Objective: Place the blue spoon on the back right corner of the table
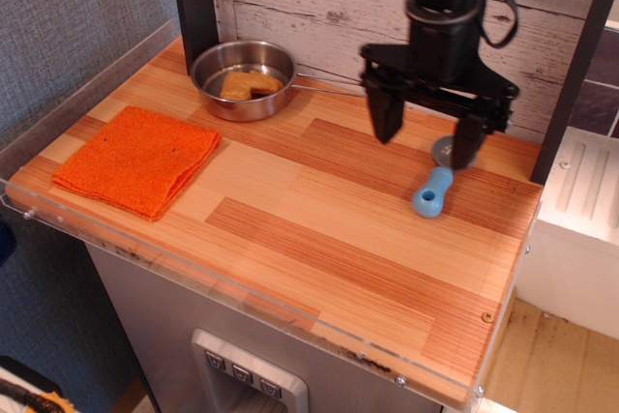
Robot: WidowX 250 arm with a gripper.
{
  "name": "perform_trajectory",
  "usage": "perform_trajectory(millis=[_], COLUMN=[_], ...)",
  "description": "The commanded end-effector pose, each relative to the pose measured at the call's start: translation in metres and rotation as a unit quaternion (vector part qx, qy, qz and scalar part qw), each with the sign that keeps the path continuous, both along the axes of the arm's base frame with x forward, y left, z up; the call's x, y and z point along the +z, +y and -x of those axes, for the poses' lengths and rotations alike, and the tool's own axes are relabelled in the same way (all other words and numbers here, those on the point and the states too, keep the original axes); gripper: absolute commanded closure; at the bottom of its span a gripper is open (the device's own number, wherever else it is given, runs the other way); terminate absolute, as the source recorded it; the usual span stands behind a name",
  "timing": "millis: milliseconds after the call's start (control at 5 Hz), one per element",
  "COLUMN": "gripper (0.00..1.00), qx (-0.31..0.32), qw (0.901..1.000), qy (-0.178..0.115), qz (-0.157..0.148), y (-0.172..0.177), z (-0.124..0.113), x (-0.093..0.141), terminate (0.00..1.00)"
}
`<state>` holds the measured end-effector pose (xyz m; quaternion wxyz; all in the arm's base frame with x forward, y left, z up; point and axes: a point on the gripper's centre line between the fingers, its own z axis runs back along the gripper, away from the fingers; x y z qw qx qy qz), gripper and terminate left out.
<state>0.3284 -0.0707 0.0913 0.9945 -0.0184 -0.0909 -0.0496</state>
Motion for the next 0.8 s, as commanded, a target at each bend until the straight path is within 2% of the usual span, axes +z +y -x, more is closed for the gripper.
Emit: perform_trajectory(millis=[0, 400, 600], gripper=[0.00, 0.00, 0.00], qx=[0.007, 0.018, 0.018], qw=[0.9992, 0.9989, 0.9989], qy=[0.025, 0.034, 0.034], qz=[-0.029, -0.026, -0.026], y=[0.036, 0.047, 0.047], z=[0.026, 0.031, 0.031], x=[-0.011, -0.018, -0.018], terminate=[0.00, 0.00, 1.00])
